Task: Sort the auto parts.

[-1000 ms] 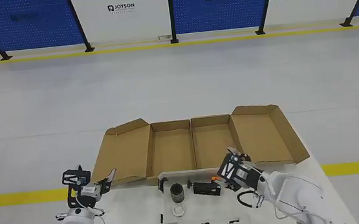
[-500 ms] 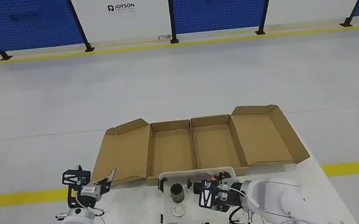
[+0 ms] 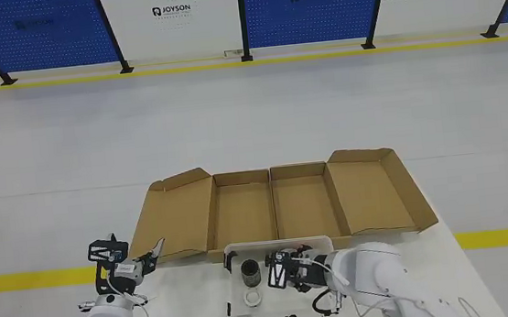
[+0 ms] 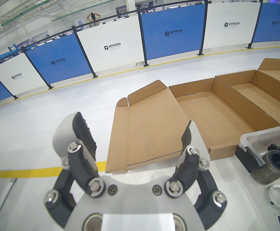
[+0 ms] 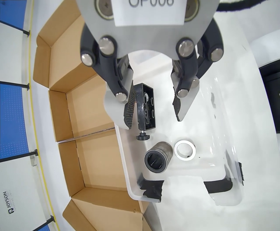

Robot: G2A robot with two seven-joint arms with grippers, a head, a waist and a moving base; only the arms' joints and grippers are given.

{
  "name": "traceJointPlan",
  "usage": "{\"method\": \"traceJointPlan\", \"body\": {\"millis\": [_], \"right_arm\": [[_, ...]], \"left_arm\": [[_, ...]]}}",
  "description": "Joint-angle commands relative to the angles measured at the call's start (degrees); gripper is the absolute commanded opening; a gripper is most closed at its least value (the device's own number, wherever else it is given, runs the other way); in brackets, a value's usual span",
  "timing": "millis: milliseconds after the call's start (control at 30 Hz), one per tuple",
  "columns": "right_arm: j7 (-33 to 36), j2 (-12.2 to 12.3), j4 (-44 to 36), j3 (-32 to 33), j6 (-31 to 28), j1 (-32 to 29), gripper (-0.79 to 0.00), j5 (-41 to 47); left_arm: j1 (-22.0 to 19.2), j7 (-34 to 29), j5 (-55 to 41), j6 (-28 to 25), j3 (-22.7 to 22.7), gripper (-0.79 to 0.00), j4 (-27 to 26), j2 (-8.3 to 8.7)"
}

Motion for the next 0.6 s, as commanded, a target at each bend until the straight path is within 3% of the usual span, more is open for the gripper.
{"method": "traceJointPlan", "body": {"millis": [0,300,433,567], "right_arm": [[1.4,-0.2,1.3,-1.0,0.7,1.2,-0.336,1.1],[3.9,-1.4,5.2,-6.9,2.1,6.1,-0.286,2.1],[4.3,-2.0,6.5,-9.0,2.9,8.1,-0.308,2.2],[5.0,-2.6,7.8,-11.0,3.9,9.8,-0.268,2.3]], "left_arm": [[0.0,0.0,0.0,0.0,0.0,0.000,0.0,0.00],[0.0,0.0,0.0,0.0,0.0,0.000,0.0,0.00],[0.0,0.0,0.0,0.0,0.0,0.000,0.0,0.00],[0.0,0.0,0.0,0.0,0.0,0.000,0.0,0.00]]}}
